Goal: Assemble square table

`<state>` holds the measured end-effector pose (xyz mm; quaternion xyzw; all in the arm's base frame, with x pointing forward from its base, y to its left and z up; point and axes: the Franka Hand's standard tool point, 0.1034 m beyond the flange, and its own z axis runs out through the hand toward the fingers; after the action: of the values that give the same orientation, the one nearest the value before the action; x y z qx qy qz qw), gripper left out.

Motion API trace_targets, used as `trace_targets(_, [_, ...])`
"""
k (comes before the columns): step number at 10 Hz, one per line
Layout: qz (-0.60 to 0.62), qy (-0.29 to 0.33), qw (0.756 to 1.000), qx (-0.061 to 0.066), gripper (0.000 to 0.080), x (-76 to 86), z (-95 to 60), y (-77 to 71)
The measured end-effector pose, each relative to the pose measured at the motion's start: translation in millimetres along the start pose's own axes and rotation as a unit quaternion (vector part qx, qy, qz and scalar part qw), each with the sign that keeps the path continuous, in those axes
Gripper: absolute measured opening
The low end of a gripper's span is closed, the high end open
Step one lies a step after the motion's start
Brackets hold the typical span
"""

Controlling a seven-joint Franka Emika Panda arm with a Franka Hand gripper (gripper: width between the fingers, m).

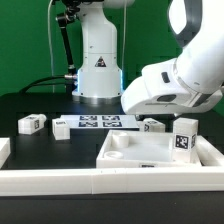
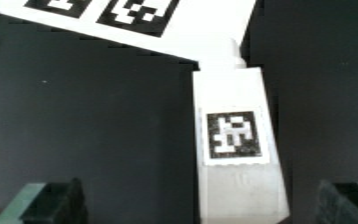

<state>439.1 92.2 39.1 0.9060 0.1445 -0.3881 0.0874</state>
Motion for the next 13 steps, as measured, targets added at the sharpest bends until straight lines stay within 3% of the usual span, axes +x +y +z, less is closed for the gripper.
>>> trace_targets(4, [-0.045,0.001,0.999,0.008,0.0649,2.3,-1.9,2.4])
trace_targets(9, [-0.025,-0.011,1.000,0.008,0.0649,0.9,3.7,2.0])
trace_targets(10, [-0.020,-0.047,0.999,0.009,0.0649,-3.7,7.0,-0.2])
trace_targets(13, [-0.022,-0.041,0.999,0.007,0.0649,4.0,5.5,-3.6])
